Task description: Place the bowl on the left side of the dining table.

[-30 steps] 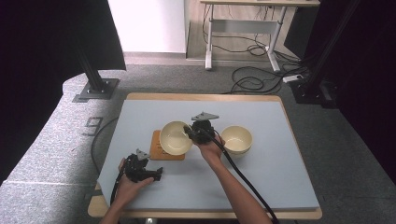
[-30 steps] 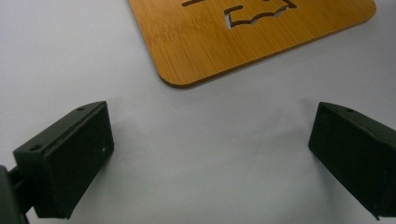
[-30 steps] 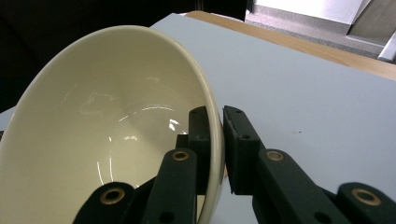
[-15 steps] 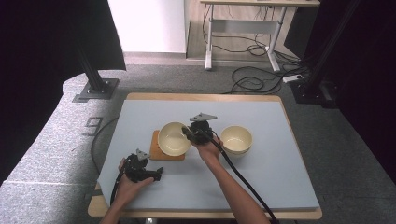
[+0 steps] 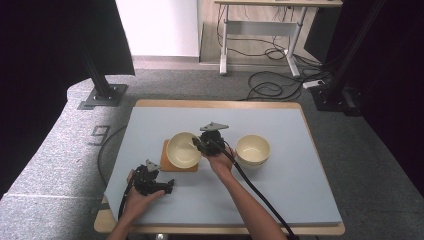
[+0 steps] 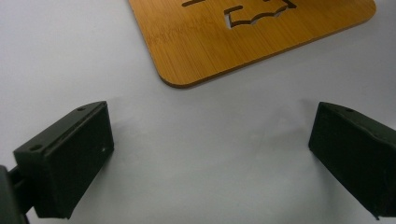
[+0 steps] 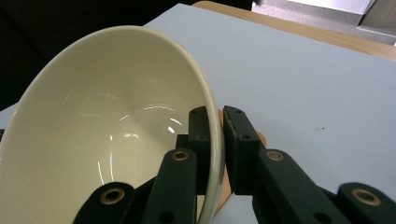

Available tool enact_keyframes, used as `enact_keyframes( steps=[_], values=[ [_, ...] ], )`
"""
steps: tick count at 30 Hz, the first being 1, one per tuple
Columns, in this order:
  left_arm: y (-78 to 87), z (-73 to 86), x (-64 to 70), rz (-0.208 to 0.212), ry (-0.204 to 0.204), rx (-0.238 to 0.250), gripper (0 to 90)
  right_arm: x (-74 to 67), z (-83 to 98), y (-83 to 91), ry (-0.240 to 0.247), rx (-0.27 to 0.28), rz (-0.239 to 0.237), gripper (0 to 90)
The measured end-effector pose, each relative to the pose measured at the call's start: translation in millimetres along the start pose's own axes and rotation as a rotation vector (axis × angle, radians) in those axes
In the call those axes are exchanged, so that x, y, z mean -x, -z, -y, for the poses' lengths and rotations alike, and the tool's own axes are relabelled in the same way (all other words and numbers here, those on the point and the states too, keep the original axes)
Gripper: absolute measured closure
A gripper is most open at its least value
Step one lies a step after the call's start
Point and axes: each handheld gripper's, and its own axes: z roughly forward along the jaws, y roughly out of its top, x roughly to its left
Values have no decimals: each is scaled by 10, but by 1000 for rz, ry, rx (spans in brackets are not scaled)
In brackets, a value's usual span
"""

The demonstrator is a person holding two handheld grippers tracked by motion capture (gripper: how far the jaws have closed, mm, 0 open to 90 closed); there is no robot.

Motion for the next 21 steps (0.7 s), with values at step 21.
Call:
enact_keyframes(
  steps=[21],
  values=[
    [0, -1, -2, -1, -1, -1, 0, -79, 33, -181, 3, -28, -12, 822]
  ],
)
